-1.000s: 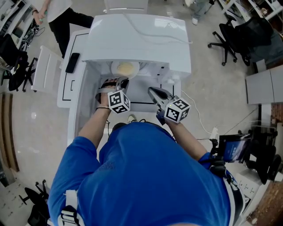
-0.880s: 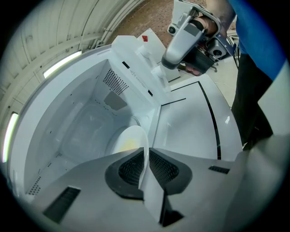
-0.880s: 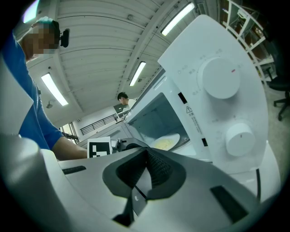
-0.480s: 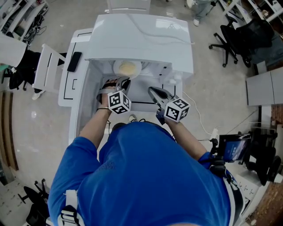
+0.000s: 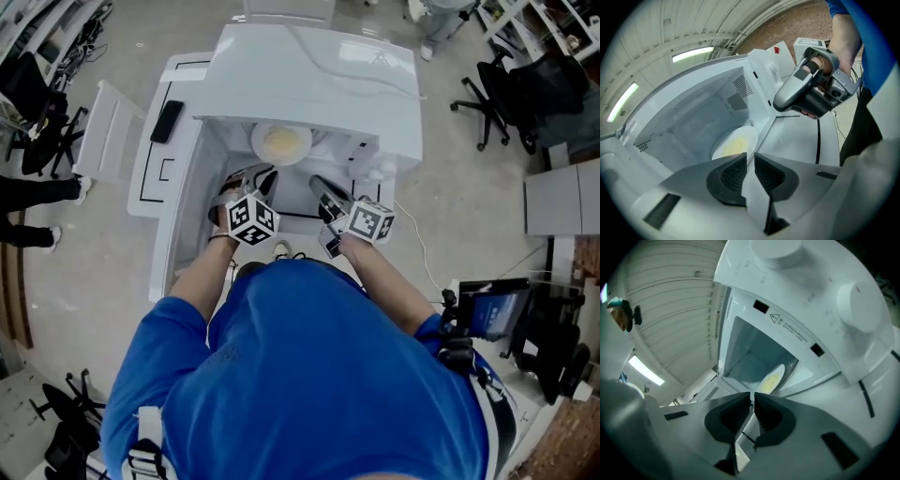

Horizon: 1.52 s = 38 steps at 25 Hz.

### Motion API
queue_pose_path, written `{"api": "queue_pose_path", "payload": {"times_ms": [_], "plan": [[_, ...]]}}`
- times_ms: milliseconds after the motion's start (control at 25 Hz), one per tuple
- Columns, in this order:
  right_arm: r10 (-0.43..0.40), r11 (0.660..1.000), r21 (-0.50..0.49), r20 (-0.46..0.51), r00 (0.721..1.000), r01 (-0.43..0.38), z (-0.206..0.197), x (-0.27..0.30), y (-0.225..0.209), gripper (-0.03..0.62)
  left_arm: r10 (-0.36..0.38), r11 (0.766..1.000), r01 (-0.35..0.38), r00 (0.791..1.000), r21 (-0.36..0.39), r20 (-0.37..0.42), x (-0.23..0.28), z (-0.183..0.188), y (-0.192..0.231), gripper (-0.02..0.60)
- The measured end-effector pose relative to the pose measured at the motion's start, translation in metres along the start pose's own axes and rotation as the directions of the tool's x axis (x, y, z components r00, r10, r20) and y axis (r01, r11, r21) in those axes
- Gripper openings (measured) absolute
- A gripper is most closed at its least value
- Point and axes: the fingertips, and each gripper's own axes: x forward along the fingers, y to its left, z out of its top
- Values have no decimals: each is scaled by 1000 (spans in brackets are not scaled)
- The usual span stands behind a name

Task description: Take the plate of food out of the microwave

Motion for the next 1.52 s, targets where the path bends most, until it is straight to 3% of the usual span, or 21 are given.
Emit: {"api": "queue_pose_path", "payload": {"times_ms": [160, 400, 520, 960, 1240, 1520], "plan": [[-11, 992, 129, 29, 1000, 7, 2, 19, -4, 61, 11, 997, -11, 1000, -81, 4, -4, -6, 4, 41], [-61, 971, 236, 39, 997, 50, 5, 36, -21, 113, 4, 993, -5, 1000, -120, -7, -15, -13, -7, 41], [-49, 953, 303, 58, 997, 29, 6, 51, -27, 122, 0, 991, -2, 1000, -134, -14, -16, -20, -9, 41], [-104, 881, 470, 76, 992, 56, -2, 73, -48, 129, -3, 985, -2, 1000, -173, -28, -17, -31, -6, 41], [-128, 852, 520, 86, 988, 65, -3, 82, -54, 129, -10, 983, 3, 999, -186, -37, -17, -34, -6, 41], [-124, 847, 529, 92, 988, 57, 3, 85, -53, 46, -7, 982, -4, 998, -189, -57, -16, -38, -3, 41]]}}
